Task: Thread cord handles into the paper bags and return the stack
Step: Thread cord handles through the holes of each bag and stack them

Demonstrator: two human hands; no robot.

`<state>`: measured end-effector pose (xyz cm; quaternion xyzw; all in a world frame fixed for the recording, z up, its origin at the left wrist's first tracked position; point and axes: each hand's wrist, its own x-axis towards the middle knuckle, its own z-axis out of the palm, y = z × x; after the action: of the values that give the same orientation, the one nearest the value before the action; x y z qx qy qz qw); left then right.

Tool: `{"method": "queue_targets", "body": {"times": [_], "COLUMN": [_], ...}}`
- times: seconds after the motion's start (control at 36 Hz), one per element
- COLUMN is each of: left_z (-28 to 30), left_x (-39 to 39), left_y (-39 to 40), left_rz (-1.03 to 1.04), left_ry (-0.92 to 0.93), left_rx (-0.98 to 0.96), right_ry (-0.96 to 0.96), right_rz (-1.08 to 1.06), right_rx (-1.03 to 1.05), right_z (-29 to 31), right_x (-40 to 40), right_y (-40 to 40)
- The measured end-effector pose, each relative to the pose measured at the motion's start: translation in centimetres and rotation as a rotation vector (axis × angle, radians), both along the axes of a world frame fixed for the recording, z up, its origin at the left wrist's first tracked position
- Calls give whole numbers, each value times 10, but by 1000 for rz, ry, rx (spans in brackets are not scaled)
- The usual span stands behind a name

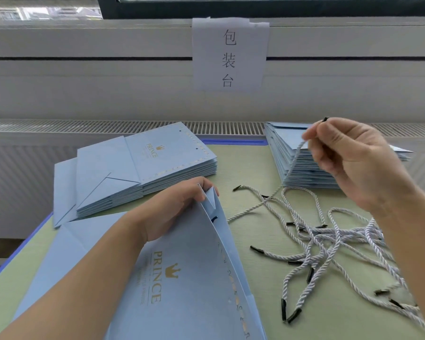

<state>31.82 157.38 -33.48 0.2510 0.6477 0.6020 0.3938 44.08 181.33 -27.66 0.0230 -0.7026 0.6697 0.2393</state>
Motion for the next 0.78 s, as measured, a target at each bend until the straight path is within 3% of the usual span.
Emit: {"method": "queue_targets", "body": {"times": [0.11, 0.19, 0.28, 0.42, 0.56, 0.69, 0.78], "left_z": [0, -1, 0, 0, -1, -2, -2], "left_x": [-2, -2, -3, -5, -8, -10, -10], "left_y": [-1, -1, -1, -3, -3, -4, -4], "left_rz": [-12, -21, -25, -11, 37, 2, 3], "left_ry": [1, -3, 4, -10, -18, 2, -2], "left_rx": [2, 8, 6, 14, 48, 71, 76], "right_ry": [-151, -325, -472, -539, -497, -418, -405], "right_rz": [112, 299, 434, 446, 479, 460, 490], "right_rx": [527, 774, 827, 899, 887, 1009, 955], "right_z": [-2, -8, -16, -31, -37, -43, -45], "right_x": [-1, 6, 16, 22, 25, 29, 32], "right_y": [-23, -37, -44, -54, -64, -75, -82]}}
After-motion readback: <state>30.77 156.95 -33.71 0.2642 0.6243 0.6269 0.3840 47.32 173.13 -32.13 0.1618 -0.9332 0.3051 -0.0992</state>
